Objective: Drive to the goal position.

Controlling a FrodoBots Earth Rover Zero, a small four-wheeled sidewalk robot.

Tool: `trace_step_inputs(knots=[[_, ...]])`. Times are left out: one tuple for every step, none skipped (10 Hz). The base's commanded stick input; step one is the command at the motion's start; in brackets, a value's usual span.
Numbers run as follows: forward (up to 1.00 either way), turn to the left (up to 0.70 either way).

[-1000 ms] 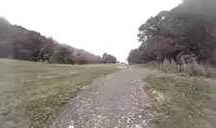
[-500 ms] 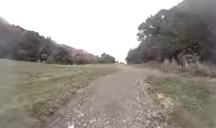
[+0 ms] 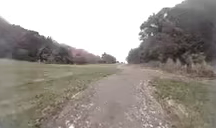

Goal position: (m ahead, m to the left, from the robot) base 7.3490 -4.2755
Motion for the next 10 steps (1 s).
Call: trace_step_inputs(knots=[[0.60,-0.15],[0.60,-0.15],[0.60,-0.15],[0.60,-0.15],[0.60,-0.15],[0.60,-0.15],[0.60,-0.15],[0.60,-0.15],[0.60,-0.15],[0.60,-0.15]])
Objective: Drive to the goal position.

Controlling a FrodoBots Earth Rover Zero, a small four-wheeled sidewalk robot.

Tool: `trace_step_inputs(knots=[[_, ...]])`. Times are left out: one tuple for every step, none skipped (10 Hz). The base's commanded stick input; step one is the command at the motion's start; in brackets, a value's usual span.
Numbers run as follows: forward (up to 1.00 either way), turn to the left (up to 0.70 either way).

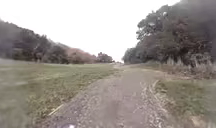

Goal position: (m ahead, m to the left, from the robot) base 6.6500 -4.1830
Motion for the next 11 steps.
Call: trace_step_inputs(knots=[[0.60,-0.15],[0.60,-0.15],[0.60,-0.15],[0.60,-0.15],[0.60,-0.15],[0.60,-0.15],[0.60,-0.15],[0.60,-0.15],[0.60,-0.15],[0.60,-0.15],[0.60,-0.15]])
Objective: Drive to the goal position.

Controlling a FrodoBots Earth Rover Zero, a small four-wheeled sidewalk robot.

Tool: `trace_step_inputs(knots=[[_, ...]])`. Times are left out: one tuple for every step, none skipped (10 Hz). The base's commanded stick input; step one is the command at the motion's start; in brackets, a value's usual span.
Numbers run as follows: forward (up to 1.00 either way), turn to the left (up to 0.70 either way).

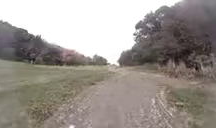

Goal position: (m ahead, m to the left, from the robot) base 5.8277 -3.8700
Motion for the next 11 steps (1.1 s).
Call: trace_step_inputs(knots=[[0.60,-0.15],[0.60,-0.15],[0.60,-0.15],[0.60,-0.15],[0.60,-0.14],[0.21,-0.15],[0.00,-0.11],[0.00,0.00],[0.00,0.00],[0.00,0.00],[0.00,0.00]])
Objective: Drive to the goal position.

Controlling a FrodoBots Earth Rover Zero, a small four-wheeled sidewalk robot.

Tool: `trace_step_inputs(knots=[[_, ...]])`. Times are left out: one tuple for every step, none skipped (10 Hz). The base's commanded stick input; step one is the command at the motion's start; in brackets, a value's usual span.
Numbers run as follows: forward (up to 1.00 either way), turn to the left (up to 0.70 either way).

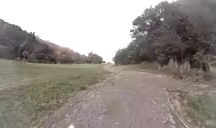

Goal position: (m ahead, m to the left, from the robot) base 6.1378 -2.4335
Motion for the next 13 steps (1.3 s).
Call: trace_step_inputs(knots=[[0.00,0.00],[0.00,0.00],[0.00,0.00],[0.00,0.00],[0.00,0.00],[0.60,0.00],[0.60,0.00],[0.60,0.00],[0.60,0.00],[0.60,0.00],[0.33,0.00],[0.00,0.00],[0.00,0.00]])
